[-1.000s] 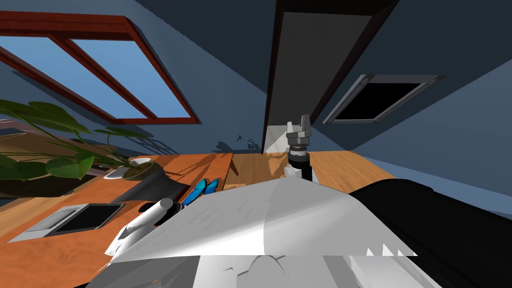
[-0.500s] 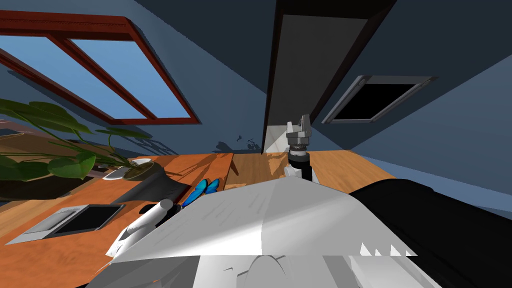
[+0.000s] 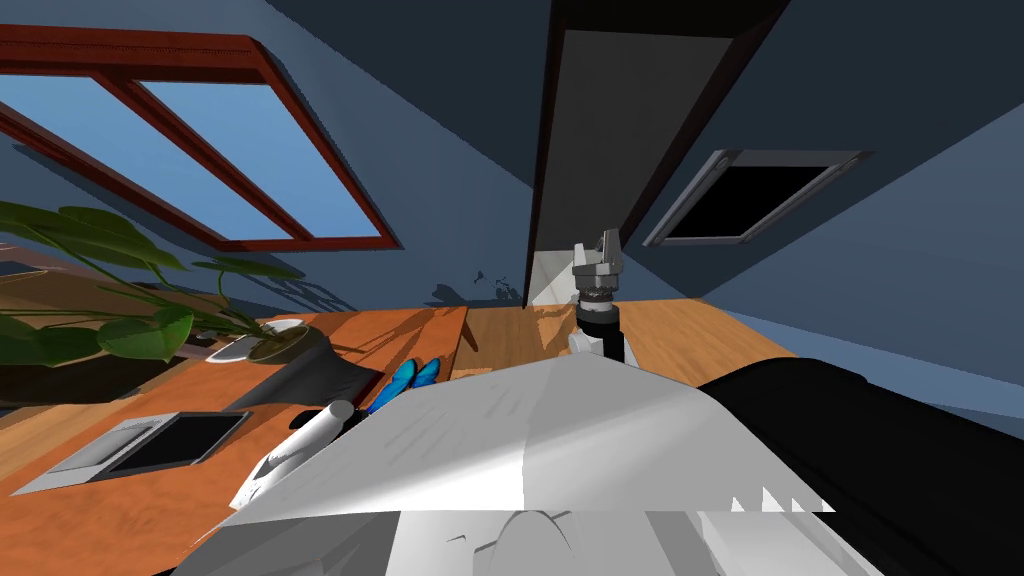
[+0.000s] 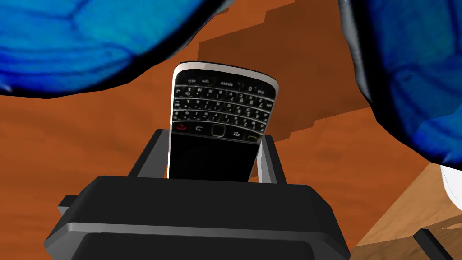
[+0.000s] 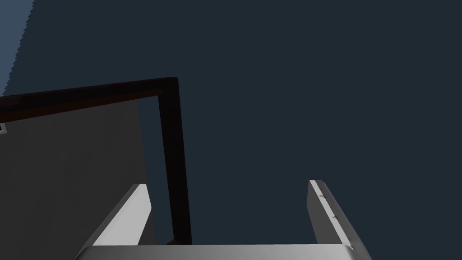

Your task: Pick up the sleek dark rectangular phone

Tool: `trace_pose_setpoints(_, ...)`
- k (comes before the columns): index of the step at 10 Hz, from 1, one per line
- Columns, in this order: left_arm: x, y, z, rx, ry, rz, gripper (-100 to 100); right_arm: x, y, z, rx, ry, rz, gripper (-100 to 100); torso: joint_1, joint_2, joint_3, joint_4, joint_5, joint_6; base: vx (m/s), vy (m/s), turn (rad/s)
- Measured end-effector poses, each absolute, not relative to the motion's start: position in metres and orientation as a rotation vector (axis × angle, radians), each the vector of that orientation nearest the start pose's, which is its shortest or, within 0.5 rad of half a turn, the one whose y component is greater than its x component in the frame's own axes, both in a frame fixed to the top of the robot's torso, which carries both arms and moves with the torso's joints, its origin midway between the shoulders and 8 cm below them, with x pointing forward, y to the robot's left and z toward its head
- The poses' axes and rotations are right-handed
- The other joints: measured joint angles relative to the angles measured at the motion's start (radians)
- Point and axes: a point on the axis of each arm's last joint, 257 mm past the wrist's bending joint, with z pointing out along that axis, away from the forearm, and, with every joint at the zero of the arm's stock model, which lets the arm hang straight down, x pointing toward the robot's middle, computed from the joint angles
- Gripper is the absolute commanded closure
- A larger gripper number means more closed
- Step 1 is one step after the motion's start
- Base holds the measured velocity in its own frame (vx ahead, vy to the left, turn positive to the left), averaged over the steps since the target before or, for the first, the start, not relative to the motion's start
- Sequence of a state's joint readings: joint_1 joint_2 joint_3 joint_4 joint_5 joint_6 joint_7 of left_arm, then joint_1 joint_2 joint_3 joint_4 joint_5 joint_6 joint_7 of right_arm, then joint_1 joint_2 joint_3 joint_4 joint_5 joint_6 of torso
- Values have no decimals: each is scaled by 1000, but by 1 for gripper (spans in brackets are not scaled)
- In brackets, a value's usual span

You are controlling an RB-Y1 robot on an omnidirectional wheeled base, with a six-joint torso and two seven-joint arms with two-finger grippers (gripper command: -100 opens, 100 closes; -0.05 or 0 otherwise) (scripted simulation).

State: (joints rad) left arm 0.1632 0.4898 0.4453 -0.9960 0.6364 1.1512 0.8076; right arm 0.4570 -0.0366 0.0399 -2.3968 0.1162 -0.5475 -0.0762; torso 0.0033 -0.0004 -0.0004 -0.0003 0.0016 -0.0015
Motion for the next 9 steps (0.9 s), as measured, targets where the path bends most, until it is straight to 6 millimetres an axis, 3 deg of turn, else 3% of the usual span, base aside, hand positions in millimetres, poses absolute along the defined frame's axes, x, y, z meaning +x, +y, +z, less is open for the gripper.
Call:
trace_pose_setpoints(3,144,510,-546,-3196,-11,-52,100,313,-235,93,426,553,1398,0,3,-1,-1,0,1,-1,0,0,0)
trace_pose_setpoints(4,144,510,-546,-3197,-12,-51,0,313,-235,93,426,553,1398,0,3,-1,-1,0,0,0,0,0,0)
trace_pose_setpoints(5,144,510,-546,-3197,-12,-51,100,313,-235,93,426,553,1398,0,3,-1,-1,0,0,0,-4,-22,36)
trace_pose_setpoints(8,149,524,-526,-3190,-3,-58,100,313,-235,93,426,553,1398,0,-2,0,0,0,-2,-1,-5,-35,28)
trace_pose_setpoints(9,149,524,-525,-3191,-4,-56,0,313,-235,93,426,553,1398,0,0,0,0,0,-2,-1,0,0,0)
